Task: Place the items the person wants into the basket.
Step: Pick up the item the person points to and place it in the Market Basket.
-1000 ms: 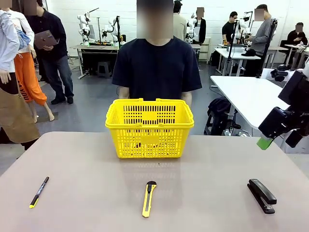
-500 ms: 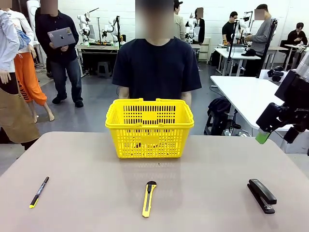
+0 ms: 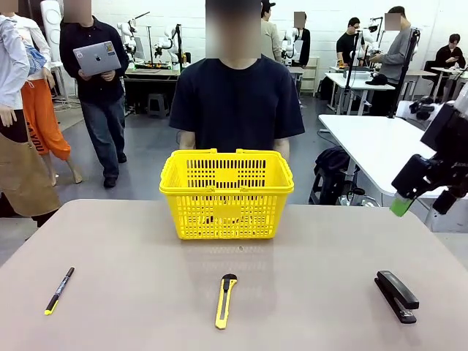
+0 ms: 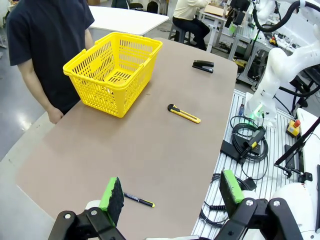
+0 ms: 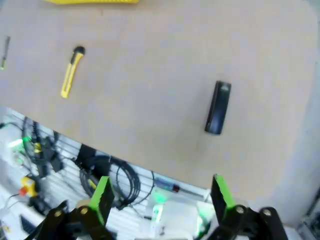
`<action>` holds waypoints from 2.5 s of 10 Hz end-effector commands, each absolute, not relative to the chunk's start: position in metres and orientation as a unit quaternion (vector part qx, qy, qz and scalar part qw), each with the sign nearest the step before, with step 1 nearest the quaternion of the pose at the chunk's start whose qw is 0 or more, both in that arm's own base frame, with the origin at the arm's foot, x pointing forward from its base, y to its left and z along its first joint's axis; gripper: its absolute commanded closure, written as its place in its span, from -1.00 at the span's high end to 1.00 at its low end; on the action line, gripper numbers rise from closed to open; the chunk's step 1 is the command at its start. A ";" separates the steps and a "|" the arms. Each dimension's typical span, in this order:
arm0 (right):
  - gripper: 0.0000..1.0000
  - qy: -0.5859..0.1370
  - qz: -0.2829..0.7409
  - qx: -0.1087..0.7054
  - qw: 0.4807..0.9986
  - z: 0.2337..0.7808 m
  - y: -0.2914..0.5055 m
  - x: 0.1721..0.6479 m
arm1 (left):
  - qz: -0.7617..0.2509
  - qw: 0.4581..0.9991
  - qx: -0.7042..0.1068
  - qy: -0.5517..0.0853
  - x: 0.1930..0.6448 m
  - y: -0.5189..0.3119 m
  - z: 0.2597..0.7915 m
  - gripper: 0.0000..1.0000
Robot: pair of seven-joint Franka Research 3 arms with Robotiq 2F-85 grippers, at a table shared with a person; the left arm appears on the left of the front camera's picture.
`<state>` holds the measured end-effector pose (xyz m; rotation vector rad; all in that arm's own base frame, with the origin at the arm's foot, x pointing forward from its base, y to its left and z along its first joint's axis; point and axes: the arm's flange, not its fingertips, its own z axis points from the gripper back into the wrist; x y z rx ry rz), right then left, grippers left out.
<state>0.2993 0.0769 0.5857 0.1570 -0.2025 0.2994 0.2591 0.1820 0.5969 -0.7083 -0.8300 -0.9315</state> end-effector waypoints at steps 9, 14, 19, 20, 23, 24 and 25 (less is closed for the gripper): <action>1.00 -0.359 0.269 0.335 0.828 0.670 -0.209 0.241 | -0.434 0.745 -0.326 -0.389 0.259 0.183 0.598 1.00; 1.00 -0.371 0.246 0.317 0.837 0.651 -0.218 0.220 | -0.434 0.745 -0.326 -0.389 0.259 0.183 0.598 1.00; 1.00 -0.375 0.233 0.327 0.836 0.657 -0.234 0.221 | -0.434 0.745 -0.326 -0.389 0.259 0.183 0.598 1.00; 1.00 -0.375 0.233 0.327 0.836 0.657 -0.234 0.221 | -0.434 0.745 -0.326 -0.389 0.259 0.183 0.598 1.00; 1.00 -0.375 0.233 0.327 0.836 0.657 -0.234 0.221 | -0.434 0.745 -0.326 -0.389 0.259 0.183 0.598 1.00; 1.00 -0.375 0.233 0.327 0.836 0.657 -0.234 0.221 | -0.434 0.745 -0.326 -0.389 0.259 0.183 0.598 1.00; 1.00 -0.375 0.233 0.327 0.836 0.657 -0.234 0.221 | -0.434 0.745 -0.326 -0.389 0.259 0.183 0.598 1.00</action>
